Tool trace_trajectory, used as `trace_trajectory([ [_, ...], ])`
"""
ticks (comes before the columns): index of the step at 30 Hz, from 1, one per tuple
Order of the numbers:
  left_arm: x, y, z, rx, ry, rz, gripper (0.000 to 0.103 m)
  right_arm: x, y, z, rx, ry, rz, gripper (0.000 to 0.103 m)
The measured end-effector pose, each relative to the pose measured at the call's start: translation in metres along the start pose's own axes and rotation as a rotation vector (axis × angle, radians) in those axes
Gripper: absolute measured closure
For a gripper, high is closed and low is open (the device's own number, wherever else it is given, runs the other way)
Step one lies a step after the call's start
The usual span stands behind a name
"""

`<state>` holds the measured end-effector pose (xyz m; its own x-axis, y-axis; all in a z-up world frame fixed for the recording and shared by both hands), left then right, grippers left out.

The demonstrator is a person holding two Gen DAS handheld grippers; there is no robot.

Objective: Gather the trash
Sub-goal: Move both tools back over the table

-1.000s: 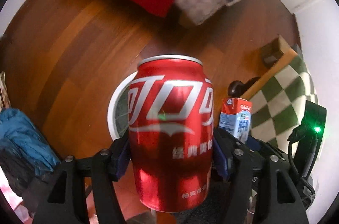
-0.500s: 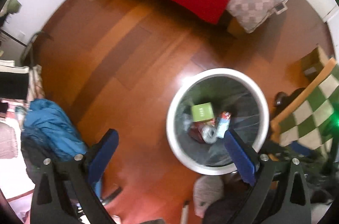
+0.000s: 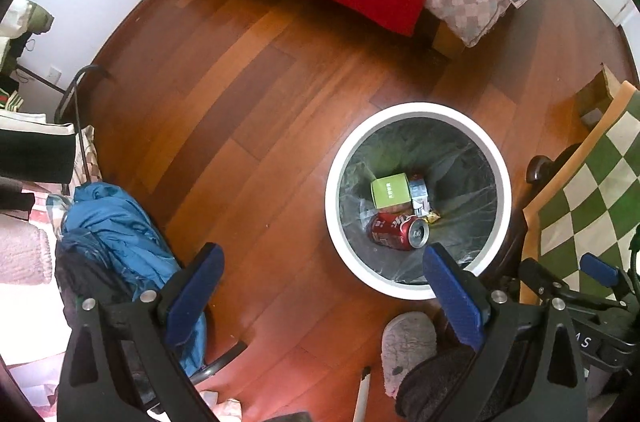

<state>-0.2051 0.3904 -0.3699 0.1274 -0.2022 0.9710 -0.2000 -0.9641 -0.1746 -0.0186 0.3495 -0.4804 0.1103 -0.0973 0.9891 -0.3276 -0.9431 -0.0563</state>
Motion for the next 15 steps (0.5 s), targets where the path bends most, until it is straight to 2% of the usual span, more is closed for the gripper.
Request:
trace_trajectory([
  [15, 0.078, 0.018, -0.007, 0.013, -0.031, 0.144, 0.002, 0.084, 0.023, 0.010, -0.046, -0.034, 0.134, 0.002],
])
Point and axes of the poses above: each gripper's, at about its wrist camera, not at the fingertips, and x roughly against the way its jaws point, z to its right, y to its underside, the point moved 9 cm from there along -x, roughly the way its jaws point, and after that the axes turned 4 degrees about -y, right-handed, at the moved point
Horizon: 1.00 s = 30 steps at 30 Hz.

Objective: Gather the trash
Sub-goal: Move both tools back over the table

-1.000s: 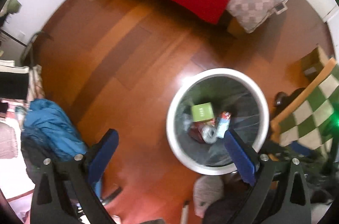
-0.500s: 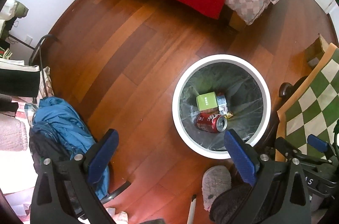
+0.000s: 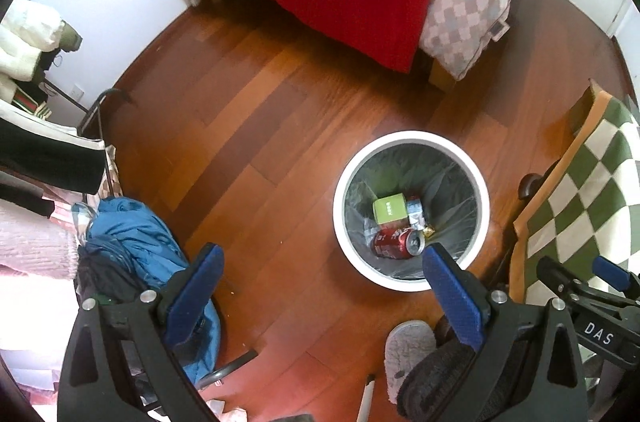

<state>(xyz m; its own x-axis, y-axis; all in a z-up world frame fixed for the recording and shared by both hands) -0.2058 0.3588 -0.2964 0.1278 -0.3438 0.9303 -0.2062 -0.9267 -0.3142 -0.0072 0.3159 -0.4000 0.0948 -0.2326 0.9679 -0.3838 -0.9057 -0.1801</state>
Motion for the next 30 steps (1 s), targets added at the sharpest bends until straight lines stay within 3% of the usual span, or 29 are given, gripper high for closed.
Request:
trace_trajectory([
  [11, 0.083, -0.001, 0.005, 0.004, 0.035, 0.140, 0.002, 0.107, 0.012, 0.012, -0.036, -0.088, 0.177, 0.002],
  [15, 0.118, -0.004, 0.023, -0.017, 0.084, 0.196, 0.002, 0.154, 0.020, 0.031, -0.102, -0.152, 0.268, 0.002],
  [22, 0.166, -0.007, 0.114, -0.200, 0.245, 0.272, 0.002, 0.233, 0.059, 0.120, -0.333, -0.219, 0.427, 0.002],
  [25, 0.170, 0.004, 0.175, -0.337, 0.302, 0.271, 0.002, 0.253, 0.090, 0.179, -0.467, -0.178, 0.467, 0.004],
  [27, 0.167, 0.018, 0.216, -0.421, 0.329, 0.258, 0.002, 0.259, 0.119, 0.225, -0.568, -0.122, 0.476, 0.027],
  [30, 0.161, 0.051, 0.269, -0.531, 0.361, 0.215, 0.002, 0.258, 0.165, 0.280, -0.685, -0.053, 0.456, 0.034],
])
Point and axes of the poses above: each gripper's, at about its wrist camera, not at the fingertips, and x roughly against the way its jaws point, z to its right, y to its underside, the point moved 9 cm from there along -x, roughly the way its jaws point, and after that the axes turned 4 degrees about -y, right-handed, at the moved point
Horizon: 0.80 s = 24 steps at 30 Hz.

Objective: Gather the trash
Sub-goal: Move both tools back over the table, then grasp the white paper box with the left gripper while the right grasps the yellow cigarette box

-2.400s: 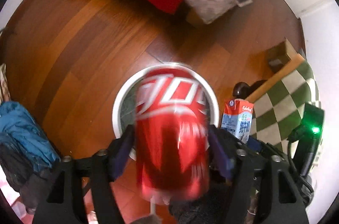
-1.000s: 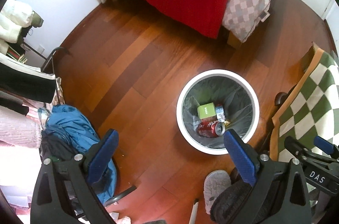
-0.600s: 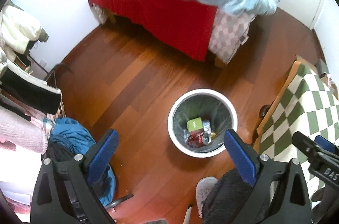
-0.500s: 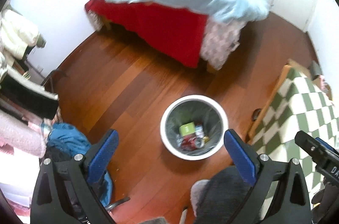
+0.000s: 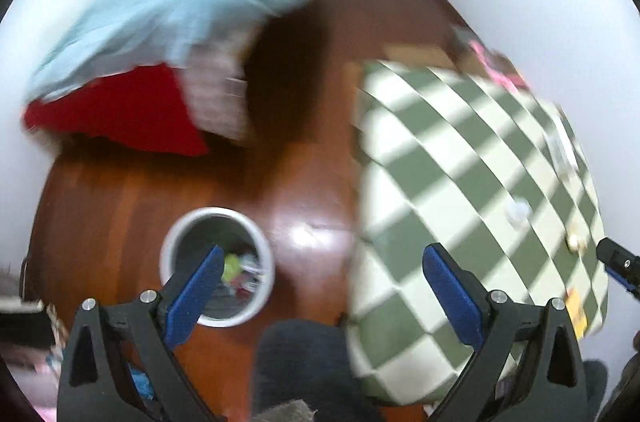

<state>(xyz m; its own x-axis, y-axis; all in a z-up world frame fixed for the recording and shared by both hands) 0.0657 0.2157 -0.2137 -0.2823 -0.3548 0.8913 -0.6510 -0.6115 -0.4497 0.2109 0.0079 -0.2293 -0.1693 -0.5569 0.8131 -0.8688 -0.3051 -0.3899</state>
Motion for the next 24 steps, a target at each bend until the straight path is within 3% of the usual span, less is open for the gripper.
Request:
trace_trajectory([
  [2, -0.020, 0.013, 0.045, -0.069, 0.032, -0.048, 0.002, 0.003, 0.005, 0.048, -0.029, 0.099, -0.019, 0.033],
  [5, -0.044, 0.041, 0.106, -0.135, 0.073, -0.122, 0.002, -0.002, 0.024, 0.122, -0.037, 0.247, -0.121, 0.033],
  [7, -0.054, 0.057, 0.134, -0.159, 0.079, -0.161, 0.002, -0.006, 0.035, 0.165, -0.028, 0.341, -0.171, 0.033],
  [10, -0.064, 0.073, 0.157, -0.155, 0.061, -0.192, 0.002, -0.021, 0.048, 0.215, 0.009, 0.415, -0.260, 0.033],
  [14, -0.070, 0.083, 0.162, -0.084, 0.012, -0.221, 0.002, -0.045, 0.057, 0.244, 0.140, 0.432, -0.381, 0.033],
  [18, -0.069, 0.095, 0.164, 0.001, -0.034, -0.258, 0.002, -0.068, 0.066, 0.252, 0.288, 0.386, -0.505, 0.031],
  [21, -0.064, 0.104, 0.170, 0.068, -0.034, -0.290, 0.002, -0.071, 0.069, 0.253, 0.346, 0.351, -0.527, 0.033],
  [24, -0.055, 0.117, 0.180, 0.152, 0.013, -0.345, 0.002, -0.068, 0.067, 0.255, 0.369, 0.325, -0.514, 0.036],
])
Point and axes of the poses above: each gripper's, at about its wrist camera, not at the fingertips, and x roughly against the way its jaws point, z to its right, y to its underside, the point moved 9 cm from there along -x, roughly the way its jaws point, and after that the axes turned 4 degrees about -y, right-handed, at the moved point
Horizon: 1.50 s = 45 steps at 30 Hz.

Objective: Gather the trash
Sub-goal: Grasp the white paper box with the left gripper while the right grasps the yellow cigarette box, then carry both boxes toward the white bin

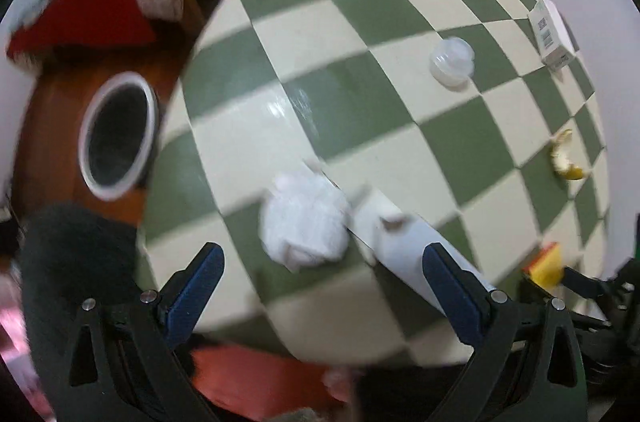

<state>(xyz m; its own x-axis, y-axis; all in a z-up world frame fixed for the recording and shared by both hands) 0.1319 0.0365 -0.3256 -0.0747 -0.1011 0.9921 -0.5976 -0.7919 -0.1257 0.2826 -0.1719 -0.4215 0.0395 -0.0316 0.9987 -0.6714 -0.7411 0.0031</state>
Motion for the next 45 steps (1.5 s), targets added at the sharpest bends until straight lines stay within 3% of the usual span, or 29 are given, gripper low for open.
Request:
trace_trajectory([
  [4, -0.001, 0.019, 0.020, 0.075, 0.097, -0.089, 0.003, 0.012, -0.008, 0.036, -0.112, 0.033, 0.091, 0.036],
  [8, -0.017, 0.023, 0.050, 0.131, 0.207, -0.192, 0.003, 0.013, -0.004, 0.069, -0.215, 0.014, 0.077, 0.036],
  [9, -0.021, 0.022, 0.056, 0.144, 0.222, -0.203, 0.009, 0.012, -0.003, 0.075, -0.230, 0.010, 0.066, 0.035],
  [10, -0.026, 0.019, 0.061, 0.152, 0.227, -0.209, 0.027, 0.010, 0.000, 0.079, -0.247, 0.000, 0.043, 0.035],
  [11, -0.030, 0.017, 0.067, 0.155, 0.224, -0.216, 0.037, 0.009, 0.001, 0.083, -0.264, -0.015, 0.033, 0.032],
  [12, -0.031, 0.016, 0.070, 0.153, 0.215, -0.214, 0.055, 0.010, 0.003, 0.087, -0.288, -0.035, 0.034, 0.024],
  [14, -0.029, 0.010, 0.081, 0.108, 0.216, -0.161, 0.061, 0.016, 0.003, 0.095, -0.319, -0.065, 0.053, 0.020],
  [18, -0.021, 0.002, 0.110, -0.116, 0.161, -0.056, 0.064, 0.026, 0.011, 0.110, -0.322, -0.080, 0.064, 0.020],
  [22, -0.028, 0.001, 0.129, -0.247, 0.128, -0.056, 0.065, 0.026, 0.023, 0.122, -0.293, -0.058, 0.048, 0.020],
  [26, -0.033, 0.003, 0.142, -0.344, 0.080, -0.047, 0.067, 0.009, 0.011, 0.091, -0.265, -0.084, 0.065, 0.020],
  [29, -0.031, 0.008, 0.149, -0.374, 0.060, -0.028, 0.067, 0.007, 0.007, 0.084, -0.235, -0.069, 0.065, 0.020],
  [34, -0.028, 0.015, 0.157, -0.388, 0.049, 0.003, 0.070, 0.007, 0.011, 0.066, -0.183, 0.003, 0.091, 0.028],
  [39, -0.028, 0.017, 0.156, -0.390, 0.051, 0.015, 0.070, 0.017, 0.018, 0.053, -0.188, 0.009, 0.138, 0.039],
  [45, -0.027, 0.017, 0.154, -0.395, 0.050, 0.022, 0.070, 0.018, 0.021, 0.048, -0.185, 0.013, 0.148, 0.040],
])
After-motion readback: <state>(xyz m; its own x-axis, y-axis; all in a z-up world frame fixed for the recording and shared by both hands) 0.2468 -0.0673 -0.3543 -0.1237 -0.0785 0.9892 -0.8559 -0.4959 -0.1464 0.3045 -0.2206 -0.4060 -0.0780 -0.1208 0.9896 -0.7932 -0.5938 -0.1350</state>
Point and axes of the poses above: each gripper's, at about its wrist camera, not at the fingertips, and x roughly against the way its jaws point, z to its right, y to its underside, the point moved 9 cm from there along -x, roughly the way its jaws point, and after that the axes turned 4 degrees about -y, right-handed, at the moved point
